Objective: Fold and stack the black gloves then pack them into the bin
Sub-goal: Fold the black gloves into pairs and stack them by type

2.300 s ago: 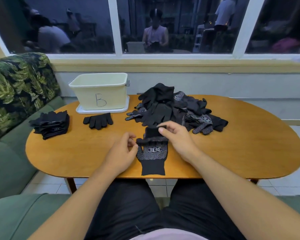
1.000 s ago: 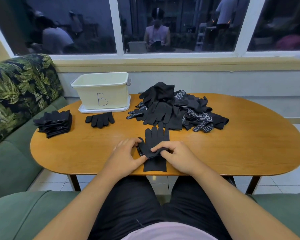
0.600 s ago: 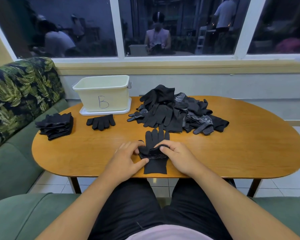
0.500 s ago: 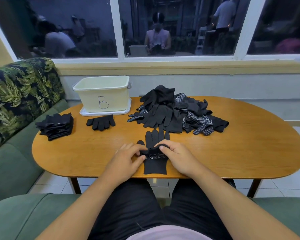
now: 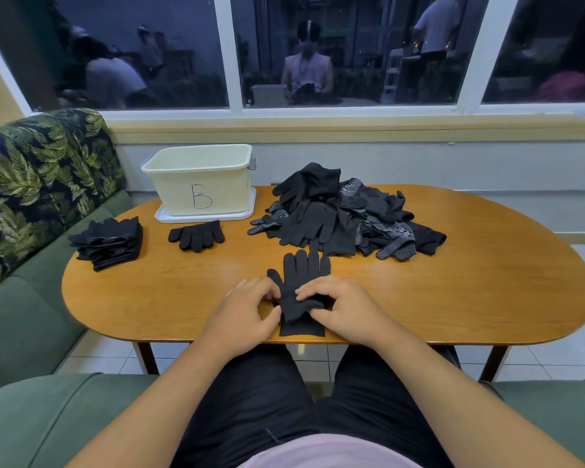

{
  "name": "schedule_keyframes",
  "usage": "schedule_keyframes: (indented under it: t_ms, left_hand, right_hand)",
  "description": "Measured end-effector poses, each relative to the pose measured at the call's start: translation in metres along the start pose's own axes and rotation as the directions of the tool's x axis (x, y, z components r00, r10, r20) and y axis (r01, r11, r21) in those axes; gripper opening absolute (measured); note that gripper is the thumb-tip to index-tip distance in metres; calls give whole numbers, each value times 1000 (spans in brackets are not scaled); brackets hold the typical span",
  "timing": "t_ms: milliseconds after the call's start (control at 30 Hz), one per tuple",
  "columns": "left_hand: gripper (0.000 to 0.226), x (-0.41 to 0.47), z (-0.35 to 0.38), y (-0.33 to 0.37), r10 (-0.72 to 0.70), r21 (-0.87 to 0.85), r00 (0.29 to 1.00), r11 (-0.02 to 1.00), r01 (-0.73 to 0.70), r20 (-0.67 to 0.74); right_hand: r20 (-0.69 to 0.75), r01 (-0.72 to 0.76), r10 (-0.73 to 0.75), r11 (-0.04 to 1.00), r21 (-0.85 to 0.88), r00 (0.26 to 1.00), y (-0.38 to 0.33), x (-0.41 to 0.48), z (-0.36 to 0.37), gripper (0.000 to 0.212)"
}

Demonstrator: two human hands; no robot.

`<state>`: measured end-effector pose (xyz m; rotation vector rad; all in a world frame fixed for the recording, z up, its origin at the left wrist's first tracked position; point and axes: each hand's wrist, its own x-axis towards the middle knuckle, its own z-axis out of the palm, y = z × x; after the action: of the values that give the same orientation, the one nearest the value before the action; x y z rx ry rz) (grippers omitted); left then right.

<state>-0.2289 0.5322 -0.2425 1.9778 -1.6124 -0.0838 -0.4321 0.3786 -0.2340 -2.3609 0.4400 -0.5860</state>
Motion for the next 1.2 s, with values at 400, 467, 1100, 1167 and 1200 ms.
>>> schedule_keyframes:
  t_ms: [400,467,1100,1167,1200]
  left_hand:
    - [19,1,-2,0,8,-15,1000,1000,-8,10]
    - [16,0,-3,2,4,-11,1000,1000,-4,7]
    - [33,9,11,18,-49,23,998,998,51,-45]
    - [45,10,16,18,-44,127,999,991,46,-19]
    - [51,10,18,17,-42,159,999,986,43,-10]
  right_hand:
    - [-67,206,-235,934,-293,970,-5,-10,11,26]
    - [-51,176,-195,952,-249,980,-6,-10,9,27]
    - [-60,-85,74,977,-197,995,7,10,7,33]
    - [-32,-86,81,977,-197,996,9,10,7,32]
    - [-24,-85,82,980,-181,996,10,12,5,30]
